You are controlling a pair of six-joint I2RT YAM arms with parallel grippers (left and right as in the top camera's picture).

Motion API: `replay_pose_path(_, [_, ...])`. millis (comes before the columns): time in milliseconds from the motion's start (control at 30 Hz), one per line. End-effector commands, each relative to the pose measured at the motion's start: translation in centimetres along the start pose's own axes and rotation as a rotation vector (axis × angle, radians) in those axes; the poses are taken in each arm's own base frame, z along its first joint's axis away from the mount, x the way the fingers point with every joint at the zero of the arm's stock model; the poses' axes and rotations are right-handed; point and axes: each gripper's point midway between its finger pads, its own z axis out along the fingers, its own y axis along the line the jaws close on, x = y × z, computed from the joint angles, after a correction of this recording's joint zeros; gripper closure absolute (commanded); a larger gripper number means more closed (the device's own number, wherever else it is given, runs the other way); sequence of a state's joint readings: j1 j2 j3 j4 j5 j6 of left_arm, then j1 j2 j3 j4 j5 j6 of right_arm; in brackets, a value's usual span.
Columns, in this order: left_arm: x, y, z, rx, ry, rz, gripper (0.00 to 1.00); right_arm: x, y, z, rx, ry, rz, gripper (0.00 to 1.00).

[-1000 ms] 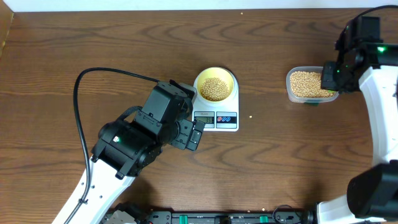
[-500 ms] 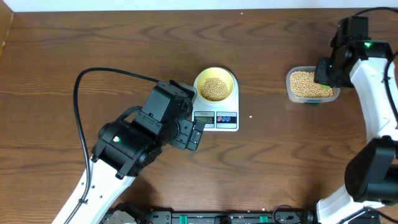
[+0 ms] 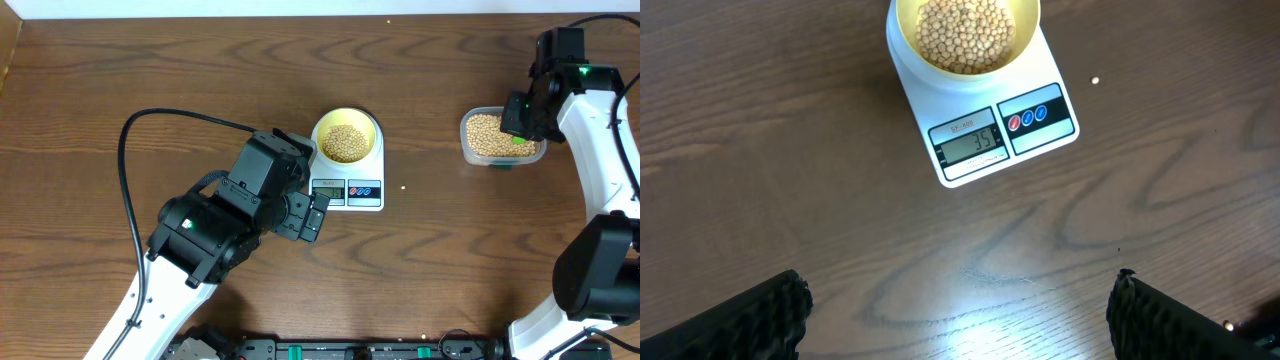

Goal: Scoop item into bowl and weigh 50g on scale
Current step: 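Move the empty scoop back to the soybean tub with the right gripper, then dip the scoop into the tub and lift it out full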

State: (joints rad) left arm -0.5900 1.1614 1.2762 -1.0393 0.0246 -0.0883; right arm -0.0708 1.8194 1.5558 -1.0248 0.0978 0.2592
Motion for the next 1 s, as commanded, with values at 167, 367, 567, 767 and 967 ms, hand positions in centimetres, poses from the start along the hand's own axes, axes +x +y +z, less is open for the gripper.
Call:
replay_pose_path(167, [-0.5, -0.1, -0.4, 0.007, -0.015, 0.007, 0.03, 2.0, -0.1, 1.9, 0.01, 0.049, 0.053, 0.99])
replay_pose_path(367, [-0.5, -0.1, -0.4, 0.007, -0.015, 0.007, 0.03, 2.5, 0.7, 3.1, -0.035, 0.055, 0.055, 0.99])
replay_pose_path(567, [-0.5, -0.1, -0.4, 0.007, -0.015, 0.007, 0.03, 2.9, 1.7, 3.6, -0.142, 0.081, 0.091, 0.99])
replay_pose_path(767, [-0.5, -0.1, -0.4, 0.007, -0.015, 0.007, 0.03, 2.6, 1.5, 3.3, -0.243, 0.103, 0.145, 0.99])
replay_pose_path(967, [-0.5, -0.1, -0.4, 0.007, -0.015, 0.007, 0.03, 2.0, 0.9, 2.5, -0.42, 0.13, 0.231, 0.99])
